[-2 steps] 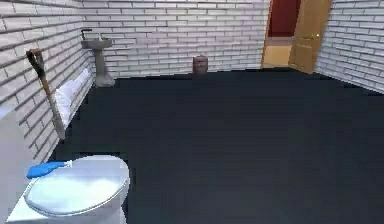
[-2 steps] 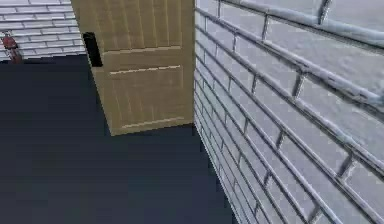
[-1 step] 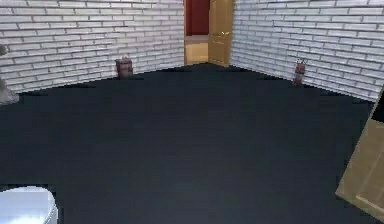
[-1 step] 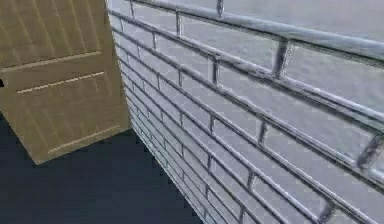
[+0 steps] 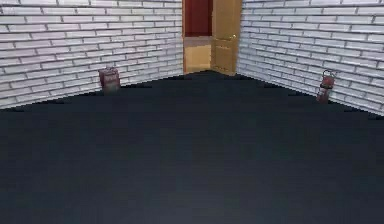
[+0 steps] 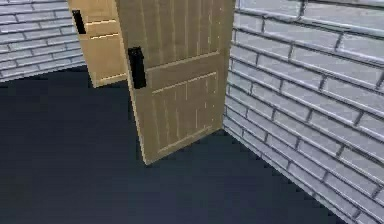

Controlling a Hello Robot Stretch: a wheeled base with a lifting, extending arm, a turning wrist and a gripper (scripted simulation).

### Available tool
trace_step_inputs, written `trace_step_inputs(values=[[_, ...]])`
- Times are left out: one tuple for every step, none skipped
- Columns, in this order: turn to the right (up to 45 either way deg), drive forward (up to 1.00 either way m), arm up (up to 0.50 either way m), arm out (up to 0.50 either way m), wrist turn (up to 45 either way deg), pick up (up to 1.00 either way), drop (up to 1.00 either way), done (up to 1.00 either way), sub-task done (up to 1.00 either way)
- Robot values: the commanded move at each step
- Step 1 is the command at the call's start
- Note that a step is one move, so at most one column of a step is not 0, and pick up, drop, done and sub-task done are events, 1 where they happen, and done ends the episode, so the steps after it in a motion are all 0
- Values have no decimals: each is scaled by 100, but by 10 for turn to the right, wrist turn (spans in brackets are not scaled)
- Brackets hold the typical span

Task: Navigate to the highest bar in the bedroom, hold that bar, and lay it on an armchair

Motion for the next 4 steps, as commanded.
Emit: trace_step_inputs(values=[[0, 100, 0, 0, 0, 0, 0, 0, 0], [0, 100, 0, 0, 0, 0, 0, 0, 0], [0, 100, 0, 0, 0, 0, 0, 0, 0], [0, 100, 0, 0, 0, 0, 0, 0, 0]])
